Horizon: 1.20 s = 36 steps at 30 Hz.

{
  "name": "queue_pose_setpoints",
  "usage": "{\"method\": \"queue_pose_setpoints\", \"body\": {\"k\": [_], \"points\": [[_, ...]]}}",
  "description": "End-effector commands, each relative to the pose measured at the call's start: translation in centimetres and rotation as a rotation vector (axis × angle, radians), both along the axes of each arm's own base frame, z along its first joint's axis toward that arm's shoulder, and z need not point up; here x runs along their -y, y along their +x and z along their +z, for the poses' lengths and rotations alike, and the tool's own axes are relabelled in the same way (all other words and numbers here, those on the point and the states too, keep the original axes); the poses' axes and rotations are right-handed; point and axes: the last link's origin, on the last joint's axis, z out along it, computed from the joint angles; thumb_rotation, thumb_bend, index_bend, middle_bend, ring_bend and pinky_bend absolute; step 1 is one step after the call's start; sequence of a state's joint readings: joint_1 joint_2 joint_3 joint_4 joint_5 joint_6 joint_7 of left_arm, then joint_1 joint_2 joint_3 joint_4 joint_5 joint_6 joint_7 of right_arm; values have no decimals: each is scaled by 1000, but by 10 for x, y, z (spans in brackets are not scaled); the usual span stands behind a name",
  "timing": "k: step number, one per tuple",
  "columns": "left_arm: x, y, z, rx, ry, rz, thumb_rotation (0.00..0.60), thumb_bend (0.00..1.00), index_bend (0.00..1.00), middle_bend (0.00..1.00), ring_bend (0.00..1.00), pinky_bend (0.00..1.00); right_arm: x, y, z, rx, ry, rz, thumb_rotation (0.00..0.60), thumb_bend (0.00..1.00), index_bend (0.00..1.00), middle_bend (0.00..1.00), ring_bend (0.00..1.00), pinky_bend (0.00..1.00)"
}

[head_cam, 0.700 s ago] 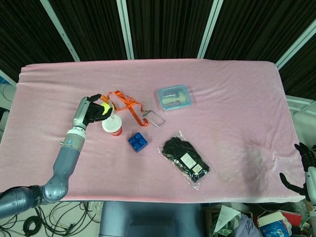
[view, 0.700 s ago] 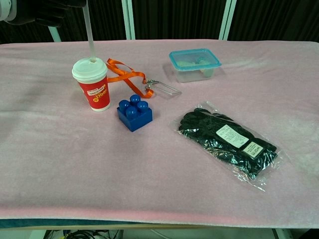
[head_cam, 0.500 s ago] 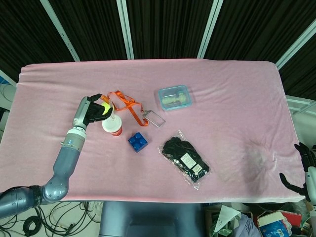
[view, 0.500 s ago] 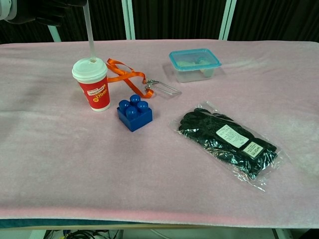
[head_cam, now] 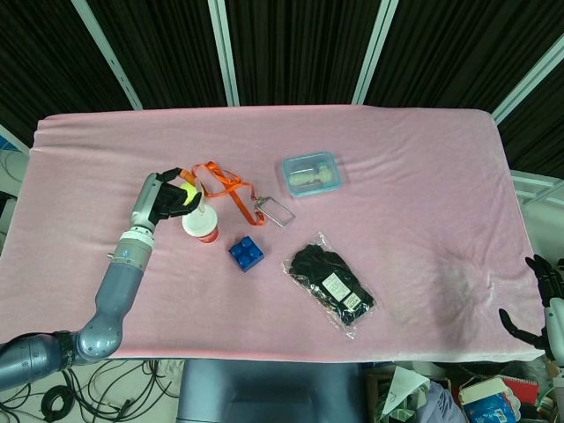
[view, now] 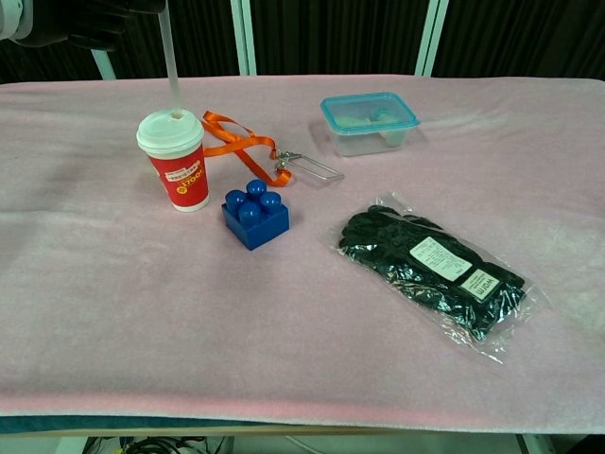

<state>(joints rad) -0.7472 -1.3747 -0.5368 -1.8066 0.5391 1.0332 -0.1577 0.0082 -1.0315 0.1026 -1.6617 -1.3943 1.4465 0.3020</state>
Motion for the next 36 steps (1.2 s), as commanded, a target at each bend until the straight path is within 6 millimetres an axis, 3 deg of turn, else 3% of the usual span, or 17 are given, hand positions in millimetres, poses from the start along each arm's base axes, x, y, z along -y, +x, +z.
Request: {"method": "queue_pose_setpoints", "body": {"k": [1,31,36], "points": [[0,-1,-1,0,-1,2,600,387,581,1000,1000,1000,0,0,0,1,0,0,600,253,0,0,0,191],[-1,-3,-3,-6,1,6,600,373,541,1000,1000,1000,0,0,0,3,-3,-1,600,252,0,0,0,191],[-1,-5,-4,-8,2,9,600,270,503,1000,1000,1000,0,0,0,5,-4,-2,600,252,0,0,0,191]]}}
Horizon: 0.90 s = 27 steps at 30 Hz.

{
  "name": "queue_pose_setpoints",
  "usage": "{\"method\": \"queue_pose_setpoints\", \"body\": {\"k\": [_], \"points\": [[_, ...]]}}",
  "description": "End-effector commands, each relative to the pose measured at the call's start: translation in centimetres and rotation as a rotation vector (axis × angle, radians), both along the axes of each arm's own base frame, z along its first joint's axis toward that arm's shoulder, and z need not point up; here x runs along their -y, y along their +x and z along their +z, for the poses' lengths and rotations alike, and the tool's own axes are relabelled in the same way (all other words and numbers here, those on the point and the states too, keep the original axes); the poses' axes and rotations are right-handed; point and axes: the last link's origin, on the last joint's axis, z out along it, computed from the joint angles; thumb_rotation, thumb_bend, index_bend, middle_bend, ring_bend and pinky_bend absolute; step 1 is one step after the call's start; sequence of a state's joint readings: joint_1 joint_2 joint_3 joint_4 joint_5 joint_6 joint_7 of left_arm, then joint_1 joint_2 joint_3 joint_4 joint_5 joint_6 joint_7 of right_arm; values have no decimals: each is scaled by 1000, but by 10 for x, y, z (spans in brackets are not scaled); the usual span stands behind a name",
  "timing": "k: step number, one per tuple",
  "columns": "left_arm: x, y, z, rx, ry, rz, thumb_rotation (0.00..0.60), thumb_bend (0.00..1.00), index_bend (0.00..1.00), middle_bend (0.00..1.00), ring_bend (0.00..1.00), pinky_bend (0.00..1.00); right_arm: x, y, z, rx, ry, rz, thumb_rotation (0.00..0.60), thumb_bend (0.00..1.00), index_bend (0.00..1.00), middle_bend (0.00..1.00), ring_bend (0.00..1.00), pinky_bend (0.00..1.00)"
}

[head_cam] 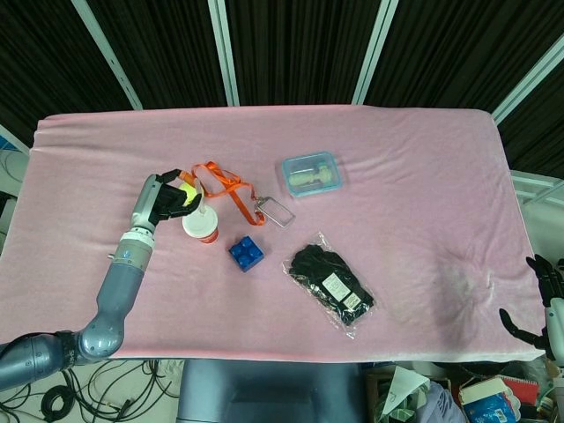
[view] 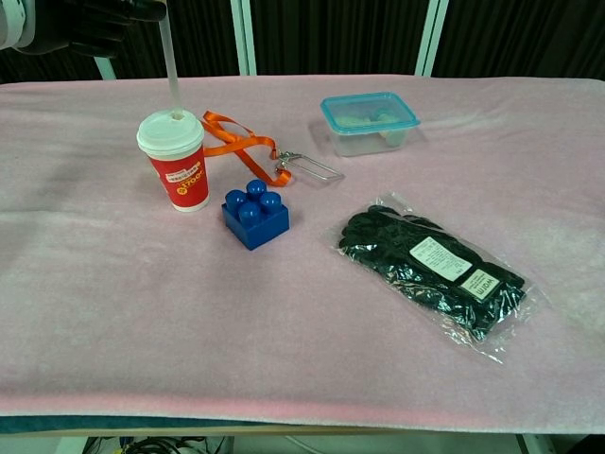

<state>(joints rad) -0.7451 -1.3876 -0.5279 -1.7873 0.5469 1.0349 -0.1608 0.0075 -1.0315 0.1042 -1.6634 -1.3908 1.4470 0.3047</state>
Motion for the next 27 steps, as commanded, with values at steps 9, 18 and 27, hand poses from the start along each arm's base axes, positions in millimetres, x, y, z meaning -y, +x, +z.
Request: {"method": "queue_pose_setpoints", "body": {"k": [9,18,27], "points": [[0,-1,1,-1,1,-2,600,242,461,1000,1000,1000,0,0,0,1,-2,1,600,252,0,0,0,191],[1,-2,4,-8,7,-8,600,241,460,1000,1000,1000,0,0,0,1,-1,2,600,253,0,0,0,191],[24,-23,18,-284,81,-142,600,163,393,867,807,730,0,0,0,-1,1,1,600,253,0,0,0,191]]}}
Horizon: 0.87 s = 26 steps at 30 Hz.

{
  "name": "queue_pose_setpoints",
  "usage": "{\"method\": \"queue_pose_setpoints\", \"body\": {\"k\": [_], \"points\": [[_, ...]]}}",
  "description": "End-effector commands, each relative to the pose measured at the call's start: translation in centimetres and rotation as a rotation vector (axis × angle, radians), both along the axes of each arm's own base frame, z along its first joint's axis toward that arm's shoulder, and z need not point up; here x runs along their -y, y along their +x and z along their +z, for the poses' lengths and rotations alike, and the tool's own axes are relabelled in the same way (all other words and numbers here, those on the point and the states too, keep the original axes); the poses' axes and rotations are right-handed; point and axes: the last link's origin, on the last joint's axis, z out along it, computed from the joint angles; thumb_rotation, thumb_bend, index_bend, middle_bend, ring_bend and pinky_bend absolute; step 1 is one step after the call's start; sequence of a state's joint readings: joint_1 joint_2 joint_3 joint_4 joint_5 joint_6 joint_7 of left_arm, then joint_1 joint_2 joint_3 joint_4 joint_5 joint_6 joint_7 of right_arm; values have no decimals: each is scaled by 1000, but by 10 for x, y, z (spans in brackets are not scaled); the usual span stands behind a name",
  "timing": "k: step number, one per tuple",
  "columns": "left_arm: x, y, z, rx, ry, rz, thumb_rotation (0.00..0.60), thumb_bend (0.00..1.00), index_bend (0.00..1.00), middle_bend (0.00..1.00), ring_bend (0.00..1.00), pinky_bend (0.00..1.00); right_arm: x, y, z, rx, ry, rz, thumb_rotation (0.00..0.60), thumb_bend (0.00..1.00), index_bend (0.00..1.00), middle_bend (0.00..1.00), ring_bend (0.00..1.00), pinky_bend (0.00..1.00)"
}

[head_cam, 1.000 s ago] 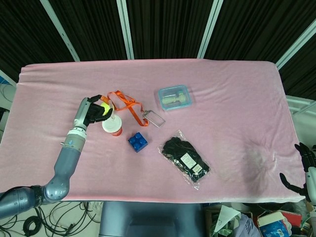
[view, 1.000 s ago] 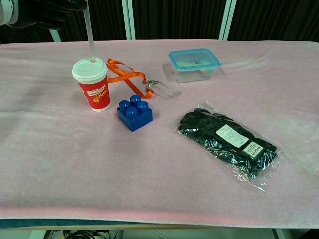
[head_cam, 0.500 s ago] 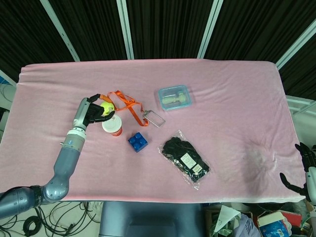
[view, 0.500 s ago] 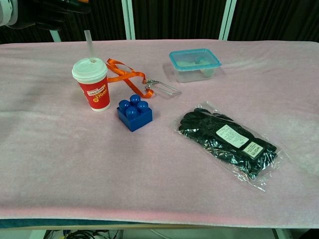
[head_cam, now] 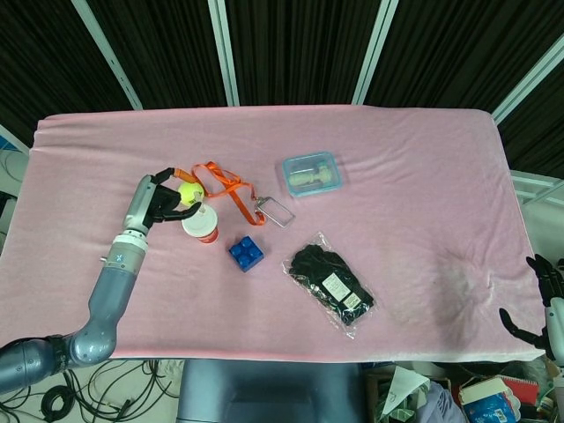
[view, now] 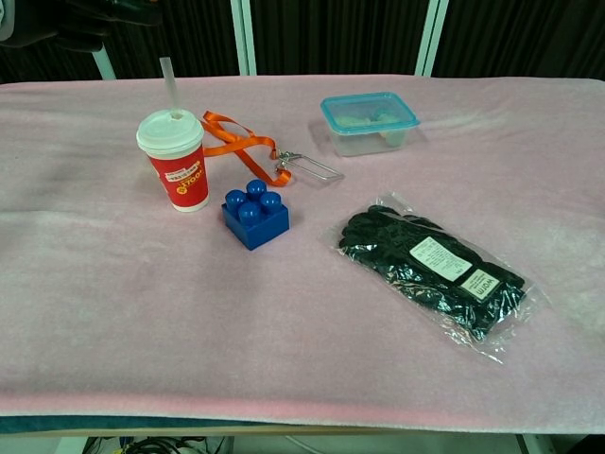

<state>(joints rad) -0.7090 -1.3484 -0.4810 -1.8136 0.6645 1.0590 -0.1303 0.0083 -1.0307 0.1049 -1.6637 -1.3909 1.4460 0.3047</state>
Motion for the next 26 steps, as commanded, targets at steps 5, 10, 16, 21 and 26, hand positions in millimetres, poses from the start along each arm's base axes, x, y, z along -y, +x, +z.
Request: {"method": "queue_pose_setpoints", "body": {"k": [5,10,16,21,26], "points": [[47,-46,24,-574,149,-220,600,123,264,301,217,288,-1,0,0,-9,5,5,600,253,0,0,0,191],[81,-83,38,-844,173,-247,600,62,24,16,5,21,-1,1,-1,-19,4,11,600,253,0,0,0,191],[118,-118,48,-970,217,-204,600,32,0,0,0,0,-1,1,-1,-31,2,15,600,253,0,0,0,191],[151,-146,56,-957,272,-127,600,31,0,0,0,0,-2,1,0,-33,-1,18,600,253,0,0,0,191],[158,-162,53,-925,254,-95,600,30,0,0,0,0,-2,2,-1,-32,1,22,600,253,0,0,0,191]]}}
